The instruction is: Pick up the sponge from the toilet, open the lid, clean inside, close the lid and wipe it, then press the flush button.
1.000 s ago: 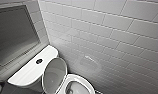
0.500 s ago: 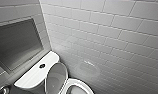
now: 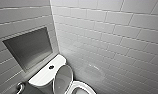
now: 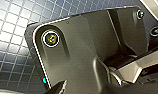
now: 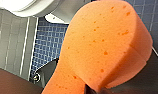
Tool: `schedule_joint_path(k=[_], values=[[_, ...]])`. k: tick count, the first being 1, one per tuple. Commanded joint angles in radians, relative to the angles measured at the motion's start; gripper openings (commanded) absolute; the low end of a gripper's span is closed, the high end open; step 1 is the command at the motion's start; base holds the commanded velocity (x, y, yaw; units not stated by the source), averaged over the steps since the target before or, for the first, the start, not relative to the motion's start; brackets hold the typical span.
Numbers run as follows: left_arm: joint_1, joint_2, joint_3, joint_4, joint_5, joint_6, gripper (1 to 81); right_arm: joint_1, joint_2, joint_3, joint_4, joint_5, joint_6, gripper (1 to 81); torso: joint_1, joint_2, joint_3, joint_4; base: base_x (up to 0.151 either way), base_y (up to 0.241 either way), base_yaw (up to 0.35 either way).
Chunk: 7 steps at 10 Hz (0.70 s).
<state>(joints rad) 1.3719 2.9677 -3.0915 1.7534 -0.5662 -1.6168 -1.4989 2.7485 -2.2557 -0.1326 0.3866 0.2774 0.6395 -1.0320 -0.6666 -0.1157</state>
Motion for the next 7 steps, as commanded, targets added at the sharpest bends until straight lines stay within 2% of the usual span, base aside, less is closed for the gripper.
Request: schedule_joint_path(k=[1, 2, 3, 4, 6, 7], values=[[-0.014, 0.014, -0.016, 0.012, 0.09, 0.011, 81.1, 0.016, -0.011, 0.001, -0.024, -0.04, -0.003, 1.0, -0.06, 0.093, 0.056, 0.083, 0.0, 0.0, 0.0], [-0.012, 0.028, -0.013, 0.012, 0.121, 0.012, 81.1, 0.015, -0.007, -0.002, -0.022, -0.041, -0.003, 1.0, -0.084, 0.13, 0.074, 0.079, 0.0, 0.0, 0.0], [-0.012, 0.035, -0.012, 0.012, 0.121, 0.025, 81.1, 0.015, -0.001, -0.011, -0.022, -0.04, -0.001, 1.0, -0.232, 0.358, 0.029, 0.049, 0.0, 0.0, 0.0], [-0.009, 0.042, -0.012, 0.012, 0.123, 0.037, 81.1, 0.013, 0.004, -0.02, -0.021, -0.04, -0.001, 1.0, -0.125, 0.191, 0.037, 0.075, 0.0, 0.0, 0.0], [-0.003, 0.054, -0.01, 0.012, 0.146, 0.037, 81.1, 0.007, 0.025, -0.053, -0.022, -0.04, -0.001, 1.0, -0.167, 0.256, 0.043, 0.084, 0.0, 0.0, 0.0], [0.002, 0.059, -0.007, 0.012, 0.17, 0.037, 81.1, 0.007, 0.036, -0.065, -0.024, -0.041, -0.001, 1.0, -0.19, 0.292, 0.097, 0.084, 0.0, 0.0, 0.0]])
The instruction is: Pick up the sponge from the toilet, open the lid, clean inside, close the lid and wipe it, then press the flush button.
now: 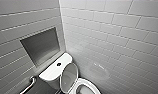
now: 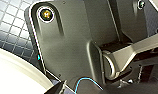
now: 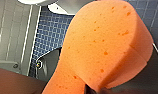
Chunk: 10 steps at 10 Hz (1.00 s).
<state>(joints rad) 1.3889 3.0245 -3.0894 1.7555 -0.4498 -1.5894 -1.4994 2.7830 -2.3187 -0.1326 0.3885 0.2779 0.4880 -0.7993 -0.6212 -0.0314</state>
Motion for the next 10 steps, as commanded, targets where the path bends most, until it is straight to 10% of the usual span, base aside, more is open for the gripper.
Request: schedule_joint_path(k=[1, 8, 10], values=[[-0.012, 0.005, -0.002, 0.01, 0.063, 0.009, 81.1, 0.007, 0.006, -0.005, -0.024, -0.043, -0.003, 1.0, -0.061, 0.094, 0.075, 0.0, 0.0, 0.0, 0.0], [0.031, 0.005, 0.009, -0.002, 0.082, -0.031, 81.1, 0.0, 0.04, -0.068, -0.022, -0.048, -0.002, 1.0, -0.116, 0.175, 0.115, 0.0, 0.0, 0.0, 0.0], [0.064, 0.042, 0.009, -0.077, 0.197, -0.017, 81.1, 0.001, 0.065, -0.106, -0.021, -0.073, -0.002, 1.0, -0.116, 0.174, 0.115, 0.0, 0.0, 0.0, 0.0]])
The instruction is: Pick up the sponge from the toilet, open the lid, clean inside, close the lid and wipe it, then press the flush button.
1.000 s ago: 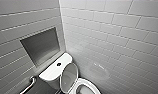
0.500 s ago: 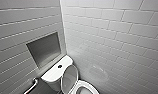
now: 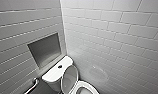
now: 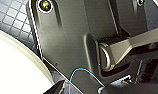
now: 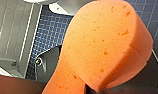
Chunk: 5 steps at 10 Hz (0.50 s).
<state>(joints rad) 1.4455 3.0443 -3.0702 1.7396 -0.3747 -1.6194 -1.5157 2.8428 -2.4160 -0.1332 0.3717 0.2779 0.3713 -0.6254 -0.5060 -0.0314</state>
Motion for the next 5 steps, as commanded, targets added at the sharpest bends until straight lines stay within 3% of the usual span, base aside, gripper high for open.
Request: schedule_joint_path(k=[1, 2, 3, 4, 5], values=[[0.013, 0.041, -0.01, -0.103, 0.217, 0.038, 81.1, 0.018, 0.019, -0.027, -0.02, -0.057, -0.002, 1.0, 0.0, 0.0, 0.0, 0.0, 0.0, 0.0, 0.0], [0.014, 0.068, -0.01, -0.163, 0.287, 0.125, 81.1, 0.018, 0.029, -0.04, -0.02, -0.057, -0.002, 1.0, 0.0, 0.0, 0.0, 0.0, 0.0, 0.0, 0.0], [0.014, 0.093, -0.009, -0.318, 0.35, 0.297, 81.1, 0.016, 0.042, -0.052, -0.02, -0.057, 0.0, 1.0, 0.0, 0.0, 0.0, 0.0, 0.0, 0.0, 0.0], [0.013, 0.105, -0.009, -0.472, 0.362, 0.474, 81.1, 0.016, 0.046, -0.057, -0.02, -0.069, 0.001, 1.0, 0.0, 0.0, 0.0, 0.0, 0.0, 0.0, 0.0], [0.011, 0.111, -0.009, -0.692, 0.364, 0.717, 81.1, 0.016, 0.046, -0.058, -0.019, -0.086, 0.003, 1.0, 0.0, 0.0, 0.0, 0.0, 0.0, 0.0, 0.0]])
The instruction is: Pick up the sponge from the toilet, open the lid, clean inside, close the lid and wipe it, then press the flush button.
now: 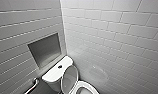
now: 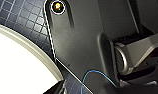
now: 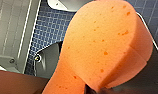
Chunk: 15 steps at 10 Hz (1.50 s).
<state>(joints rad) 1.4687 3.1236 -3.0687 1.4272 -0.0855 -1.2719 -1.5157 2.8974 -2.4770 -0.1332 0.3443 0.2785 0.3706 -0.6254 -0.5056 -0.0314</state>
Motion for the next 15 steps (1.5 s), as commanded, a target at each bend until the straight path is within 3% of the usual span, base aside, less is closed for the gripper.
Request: schedule_joint_path(k=[1, 2, 3, 4, 5, 9, 10, 12, 13, 15], values=[[-0.018, 0.033, -0.007, -0.644, 0.075, 0.649, 81.1, 0.012, -0.01, 0.001, -0.019, -0.059, 0.004, 1.0, 0.0, 0.0, 0.0, 0.0, 0.0, 0.0, 0.0], [-0.023, 0.034, 0.002, -0.85, 0.075, 0.88, 81.1, 0.007, -0.011, 0.001, -0.019, -0.059, 0.004, 1.0, 0.0, 0.0, 0.0, 0.0, 0.0, 0.0, 0.0], [-0.026, 0.031, 0.017, -0.984, 0.075, 1.011, 81.1, 0.004, -0.013, -0.002, -0.019, -0.059, 0.005, 1.0, 0.0, 0.0, 0.0, 0.0, 0.0, 0.0, 0.0], [-0.032, 0.03, 0.03, -1.095, 0.075, 1.092, 81.1, 0.004, -0.015, -0.006, -0.017, -0.059, 0.005, 1.0, 0.0, 0.0, 0.0, 0.0, 0.0, 0.0, 0.0], [-0.034, 0.032, 0.031, -1.168, 0.075, 1.102, 81.1, 0.002, -0.018, -0.005, -0.017, -0.059, 0.005, 1.0, 0.0, 0.0, 0.0, 0.0, 0.0, 0.0, 0.0], [-0.027, 0.029, 0.054, -1.151, 0.082, 1.109, 81.1, 0.002, -0.005, -0.006, -0.022, -0.059, -0.004, 1.0, 0.0, 0.0, 0.0, 0.0, 0.0, 0.0, 0.0], [-0.023, 0.02, 0.068, -1.147, 0.082, 1.114, 81.1, 0.001, -0.001, -0.008, -0.022, -0.059, -0.004, 1.0, -0.064, 0.1, 0.0, 0.0, 0.0, 0.0, 0.0], [-0.023, 0.001, 0.106, -1.108, 0.086, 1.126, 81.1, 0.002, 0.005, -0.012, -0.022, -0.06, -0.004, 1.0, -0.078, 0.12, 0.0, 0.0, 0.0, 0.0, 0.0], [-0.023, -0.003, 0.119, -1.107, 0.086, 1.126, 81.1, 0.002, 0.01, -0.014, -0.022, -0.06, -0.004, 1.0, -0.099, 0.152, 0.056, 0.0, 0.0, 0.0, 0.0], [-0.023, -0.005, 0.12, -1.107, 0.086, 1.126, 81.1, 0.002, 0.012, -0.016, -0.022, -0.06, -0.004, 1.0, -0.143, 0.22, 0.104, 0.0, 0.0, 0.0, 0.0]])
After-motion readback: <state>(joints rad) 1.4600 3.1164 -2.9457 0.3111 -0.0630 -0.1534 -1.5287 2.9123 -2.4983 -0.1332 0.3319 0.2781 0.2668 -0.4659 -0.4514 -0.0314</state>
